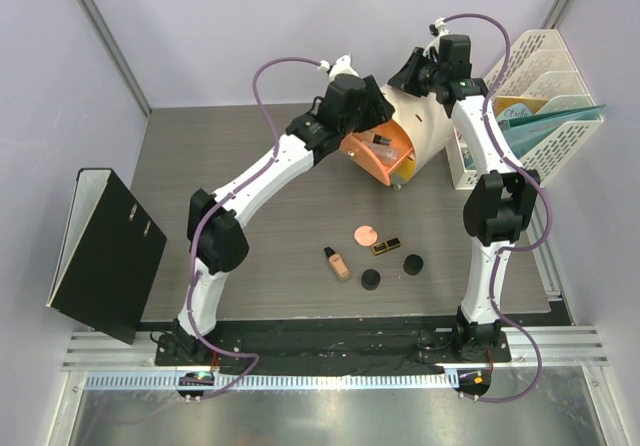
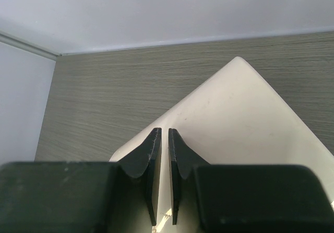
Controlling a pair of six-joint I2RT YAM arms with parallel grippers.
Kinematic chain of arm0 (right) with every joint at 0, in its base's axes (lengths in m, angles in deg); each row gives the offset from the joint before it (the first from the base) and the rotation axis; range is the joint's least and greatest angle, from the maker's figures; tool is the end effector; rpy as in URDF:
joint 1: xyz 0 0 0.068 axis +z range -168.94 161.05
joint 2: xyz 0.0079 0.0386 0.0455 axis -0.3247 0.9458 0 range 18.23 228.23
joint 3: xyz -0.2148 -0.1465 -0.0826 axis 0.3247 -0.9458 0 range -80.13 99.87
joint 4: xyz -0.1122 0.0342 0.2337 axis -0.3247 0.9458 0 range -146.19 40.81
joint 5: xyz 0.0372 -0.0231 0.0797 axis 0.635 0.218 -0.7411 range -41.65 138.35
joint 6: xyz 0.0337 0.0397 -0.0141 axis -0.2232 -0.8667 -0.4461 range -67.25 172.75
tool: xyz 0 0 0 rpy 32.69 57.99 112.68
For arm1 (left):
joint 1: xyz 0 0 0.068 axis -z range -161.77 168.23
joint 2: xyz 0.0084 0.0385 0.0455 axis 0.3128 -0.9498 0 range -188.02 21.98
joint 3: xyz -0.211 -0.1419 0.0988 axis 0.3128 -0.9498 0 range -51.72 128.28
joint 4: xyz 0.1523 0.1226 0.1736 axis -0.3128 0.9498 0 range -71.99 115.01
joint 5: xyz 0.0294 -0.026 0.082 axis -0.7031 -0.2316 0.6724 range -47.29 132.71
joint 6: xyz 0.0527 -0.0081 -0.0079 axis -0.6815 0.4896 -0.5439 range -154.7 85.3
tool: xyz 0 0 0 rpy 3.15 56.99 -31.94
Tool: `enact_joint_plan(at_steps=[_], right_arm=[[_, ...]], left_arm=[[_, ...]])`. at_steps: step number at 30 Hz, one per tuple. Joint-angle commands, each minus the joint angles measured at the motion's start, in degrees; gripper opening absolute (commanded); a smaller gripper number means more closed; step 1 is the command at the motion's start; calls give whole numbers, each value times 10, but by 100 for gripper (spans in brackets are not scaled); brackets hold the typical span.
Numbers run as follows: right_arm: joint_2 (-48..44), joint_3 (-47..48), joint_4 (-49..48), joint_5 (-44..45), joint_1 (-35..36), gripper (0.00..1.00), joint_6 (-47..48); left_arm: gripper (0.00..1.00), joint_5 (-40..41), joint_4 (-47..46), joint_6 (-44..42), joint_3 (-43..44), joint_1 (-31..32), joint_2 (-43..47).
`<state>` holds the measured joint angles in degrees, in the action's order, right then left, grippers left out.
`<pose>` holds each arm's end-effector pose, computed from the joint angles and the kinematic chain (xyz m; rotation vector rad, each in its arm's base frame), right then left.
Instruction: Organize the makeup
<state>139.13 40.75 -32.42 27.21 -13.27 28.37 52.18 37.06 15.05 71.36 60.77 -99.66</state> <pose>0.4951 0.0621 0.3567 0.0852 2.0232 0.7023 0.3767 -0.3377 0.3713 -0.2448 1.9719 -0.9327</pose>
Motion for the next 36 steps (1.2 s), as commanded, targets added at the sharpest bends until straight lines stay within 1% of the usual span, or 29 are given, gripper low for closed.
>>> enact_joint_plan(at_steps=[1, 5, 6, 7, 9, 10, 12, 13, 16, 17, 18, 19, 20, 22, 23, 24, 25, 26, 27, 28, 29, 31, 33, 35, 36], right_arm=[[8, -15, 58, 13, 1, 17, 10], [7, -16, 58, 12, 0, 17, 11], [7, -15, 58, 13, 0, 17, 11], [7, -16, 58, 12, 0, 17, 11], [7, -16, 58, 12, 1, 17, 10], [8, -16, 58, 12, 0, 17, 10], [9, -17, 58, 11, 0, 17, 10], [8, -16, 58, 11, 0, 17, 9], [11, -14, 58, 11, 1, 17, 8], [12, -14, 58, 11, 0, 17, 9], [12, -14, 58, 11, 0, 17, 8], [12, -13, 58, 11, 0, 17, 8], [12, -14, 58, 11, 0, 17, 10], [13, -16, 58, 11, 0, 17, 9], [14, -16, 58, 10, 1, 17, 9], [14, -17, 58, 10, 0, 17, 8], [14, -18, 58, 9, 1, 17, 7], [14, -18, 58, 8, 1, 17, 7], [15, -19, 58, 8, 0, 17, 7], [15, -20, 58, 8, 1, 17, 7], [15, -21, 58, 8, 0, 17, 8], [17, -21, 58, 6, 0, 17, 6], [19, -18, 57, 3, 0, 17, 4], [21, -15, 57, 2, 0, 17, 3], [21, -14, 57, 2, 0, 17, 4]], left_arm=[[52, 12, -19, -43, 19, -7, 68], [49, -6, 4, -71, -40, -4, 124], [49, -5, 7, -95, -81, 1, 156], [49, -3, 11, -106, -102, 5, 172], [52, 4, 18, -134, -154, 21, 225], [53, 5, 20, -152, -207, 26, 242], [56, 7, 35, -156, -254, 35, 271], [56, 6, 43, -149, -301, 43, 299], [58, 12, 71, -124, -368, 61, 345], [59, 20, 81, -97, -410, 67, 358], [64, 33, 85, -81, -427, 70, 367], [66, 45, 86, -69, -444, 75, 377], [67, 51, 86, -35, -477, 79, 394], [69, 61, 83, 3, -504, 81, 407], [69, 73, 84, 20, -514, 82, 410], [71, 78, 90, 61, -525, 81, 407], [71, 82, 99, 81, -526, 81, 403], [74, 81, 121, 97, -525, 82, 396], [76, 80, 140, 133, -510, 82, 373], [76, 76, 181, 147, -500, 82, 359], [76, 63, 195, 154, -487, 83, 326], [75, 52, 231, 180, -455, 87, 292], [75, 29, 246, 205, -428, 89, 246], [74, 2, 249, 217, -414, 89, 222], [74, -3, 249, 238, -404, 90, 202]])
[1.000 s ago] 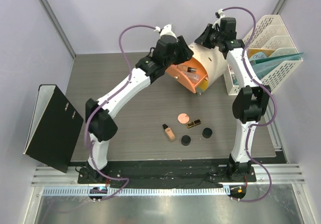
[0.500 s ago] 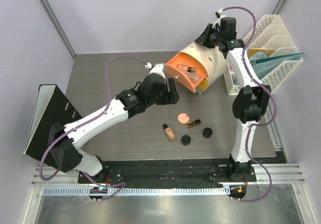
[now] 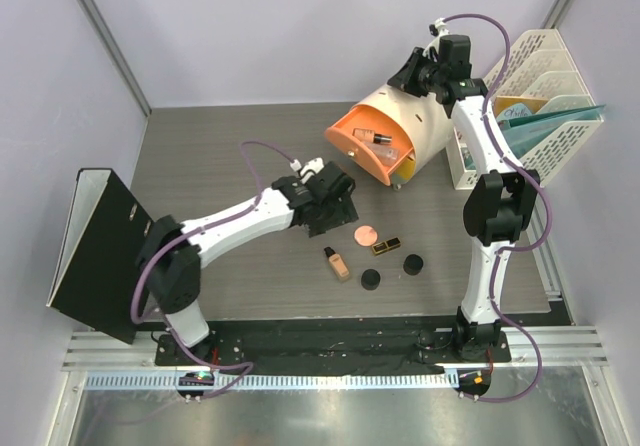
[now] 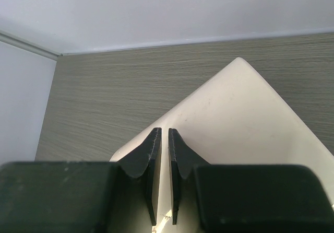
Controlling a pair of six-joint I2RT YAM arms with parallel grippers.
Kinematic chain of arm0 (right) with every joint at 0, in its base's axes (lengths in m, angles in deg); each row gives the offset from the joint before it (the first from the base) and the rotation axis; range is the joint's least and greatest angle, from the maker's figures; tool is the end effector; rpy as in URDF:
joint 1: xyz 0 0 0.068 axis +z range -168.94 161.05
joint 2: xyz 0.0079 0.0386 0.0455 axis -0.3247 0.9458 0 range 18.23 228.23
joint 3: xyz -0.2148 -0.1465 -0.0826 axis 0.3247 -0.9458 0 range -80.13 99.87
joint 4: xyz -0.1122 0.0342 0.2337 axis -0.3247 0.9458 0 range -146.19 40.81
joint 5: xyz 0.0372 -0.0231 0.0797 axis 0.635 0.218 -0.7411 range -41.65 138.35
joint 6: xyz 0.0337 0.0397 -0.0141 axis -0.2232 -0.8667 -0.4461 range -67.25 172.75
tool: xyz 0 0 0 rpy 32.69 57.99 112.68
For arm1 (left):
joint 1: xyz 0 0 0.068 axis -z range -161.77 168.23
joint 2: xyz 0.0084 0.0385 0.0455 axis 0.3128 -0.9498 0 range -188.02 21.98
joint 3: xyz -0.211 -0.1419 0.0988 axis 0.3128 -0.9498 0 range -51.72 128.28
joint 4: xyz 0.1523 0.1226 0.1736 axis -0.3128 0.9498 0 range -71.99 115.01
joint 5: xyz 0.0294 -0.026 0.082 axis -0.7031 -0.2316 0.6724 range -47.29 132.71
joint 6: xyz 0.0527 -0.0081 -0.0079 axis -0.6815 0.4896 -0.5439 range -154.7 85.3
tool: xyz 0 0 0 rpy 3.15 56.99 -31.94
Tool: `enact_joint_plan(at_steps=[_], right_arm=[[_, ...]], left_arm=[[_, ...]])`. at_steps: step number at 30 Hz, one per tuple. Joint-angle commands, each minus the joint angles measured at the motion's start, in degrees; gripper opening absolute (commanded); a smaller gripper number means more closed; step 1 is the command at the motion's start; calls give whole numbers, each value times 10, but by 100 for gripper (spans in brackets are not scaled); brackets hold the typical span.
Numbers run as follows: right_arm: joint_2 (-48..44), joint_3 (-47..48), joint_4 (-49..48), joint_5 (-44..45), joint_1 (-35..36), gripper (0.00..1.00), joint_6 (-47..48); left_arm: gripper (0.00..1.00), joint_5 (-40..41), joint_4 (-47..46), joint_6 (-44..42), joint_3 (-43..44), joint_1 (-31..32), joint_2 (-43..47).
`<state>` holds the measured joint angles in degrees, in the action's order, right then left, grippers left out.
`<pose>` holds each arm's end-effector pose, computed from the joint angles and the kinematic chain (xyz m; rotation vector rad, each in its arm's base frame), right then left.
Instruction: Organize the makeup
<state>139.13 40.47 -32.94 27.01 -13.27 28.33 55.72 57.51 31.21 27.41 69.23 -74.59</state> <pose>0.4955 0.0622 0.3559 0.0823 2.0193 0.7062 0.2336 -0.2757 0.2684 -0.4256 2.5727 -0.5036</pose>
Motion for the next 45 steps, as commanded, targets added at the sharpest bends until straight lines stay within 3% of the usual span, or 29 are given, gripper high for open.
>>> enact_joint_plan(at_steps=[1, 14, 27, 31, 32, 34, 35, 36, 45], right_arm=[[20, -12, 62, 4, 0, 17, 4], [15, -21, 62, 3, 0, 17, 4], [7, -44, 61, -5, -1, 17, -7], [7, -45, 60, -8, -1, 17, -8], [4, -46, 58, -7, -1, 17, -8], [3, -48, 59, -6, -1, 17, -7], [0, -48, 59, -5, -1, 17, -7], [0, -48, 59, -5, -1, 17, -6], [4, -43, 59, -6, -2, 17, -9]], left_arm=[[74, -42, 44, 84, 38, 7, -56], [74, -85, 109, 183, 27, 14, -93], [66, -160, 44, 208, -19, 17, -136], [51, -167, 35, 208, -11, 23, -157], [38, -170, 31, 207, -11, 24, -161], [23, -174, 31, 208, -13, 25, -161], [4, -173, 30, 208, -18, 25, -158], [0, -167, 43, 211, -20, 25, -154], [0, -37, 139, 193, 20, 22, -48]])
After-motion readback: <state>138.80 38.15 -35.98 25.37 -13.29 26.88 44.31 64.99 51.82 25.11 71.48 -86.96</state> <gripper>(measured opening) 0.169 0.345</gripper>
